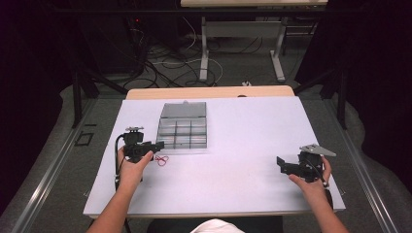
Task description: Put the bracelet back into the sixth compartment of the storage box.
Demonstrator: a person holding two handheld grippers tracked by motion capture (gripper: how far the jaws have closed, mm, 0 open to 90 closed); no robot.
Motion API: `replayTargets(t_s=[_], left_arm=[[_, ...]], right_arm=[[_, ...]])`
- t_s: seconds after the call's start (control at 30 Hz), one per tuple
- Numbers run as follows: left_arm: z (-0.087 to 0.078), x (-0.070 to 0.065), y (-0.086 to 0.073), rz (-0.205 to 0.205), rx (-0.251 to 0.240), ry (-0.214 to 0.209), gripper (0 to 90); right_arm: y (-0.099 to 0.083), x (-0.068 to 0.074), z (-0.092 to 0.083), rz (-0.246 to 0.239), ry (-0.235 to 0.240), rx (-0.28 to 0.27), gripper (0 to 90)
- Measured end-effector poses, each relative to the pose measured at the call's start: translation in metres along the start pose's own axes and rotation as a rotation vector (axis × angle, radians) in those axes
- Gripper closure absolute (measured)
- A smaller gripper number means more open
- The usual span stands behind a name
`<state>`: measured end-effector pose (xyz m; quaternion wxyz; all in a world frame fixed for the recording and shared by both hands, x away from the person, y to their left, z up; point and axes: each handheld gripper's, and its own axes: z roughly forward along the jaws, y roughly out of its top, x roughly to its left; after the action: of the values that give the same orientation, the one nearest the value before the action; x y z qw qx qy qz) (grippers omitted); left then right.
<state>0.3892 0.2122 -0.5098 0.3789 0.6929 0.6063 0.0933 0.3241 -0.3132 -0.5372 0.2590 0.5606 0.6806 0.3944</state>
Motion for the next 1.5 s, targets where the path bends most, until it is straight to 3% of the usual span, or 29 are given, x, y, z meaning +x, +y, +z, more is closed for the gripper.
replayTargets(t_s=[0.13,0.27,0.43,0.7,0.73,1.2,1.23,1.3,1.5], left_arm=[[0.003,0.003,-0.001,-0.01,0.036,-0.025,42.5],[0.006,0.006,-0.003,-0.008,0.067,-0.024,48.0],[0.011,0.011,-0.008,-0.026,0.109,0.004,55.3],[0.015,0.015,-0.011,-0.039,0.117,0.027,63.0],[0.015,0.017,-0.011,-0.039,0.145,0.022,63.6],[0.02,0.022,-0.013,-0.065,0.158,0.02,69.4],[0.02,0.023,-0.013,-0.059,0.184,0.017,69.7],[0.021,0.022,-0.014,-0.064,0.166,0.03,71.8],[0.023,0.024,-0.014,-0.072,0.179,0.02,75.2]], right_arm=[[-0.001,-0.001,0.001,-0.012,-0.005,-0.002,1.7],[-0.001,-0.001,0.001,-0.011,-0.004,-0.001,1.9],[-0.001,-0.001,0.001,-0.005,0.005,0.006,2.1],[-0.001,-0.001,0.001,-0.001,0.008,0.009,2.4],[-0.001,-0.001,0.001,-0.001,0.007,0.009,2.5],[-0.001,-0.001,0.001,-0.01,0.009,0.013,3.4],[-0.001,-0.002,0.002,-0.013,0.007,0.012,3.5],[-0.001,-0.002,0.002,-0.01,0.007,0.012,3.7],[-0.001,-0.002,0.002,-0.01,0.007,0.012,4.1]])
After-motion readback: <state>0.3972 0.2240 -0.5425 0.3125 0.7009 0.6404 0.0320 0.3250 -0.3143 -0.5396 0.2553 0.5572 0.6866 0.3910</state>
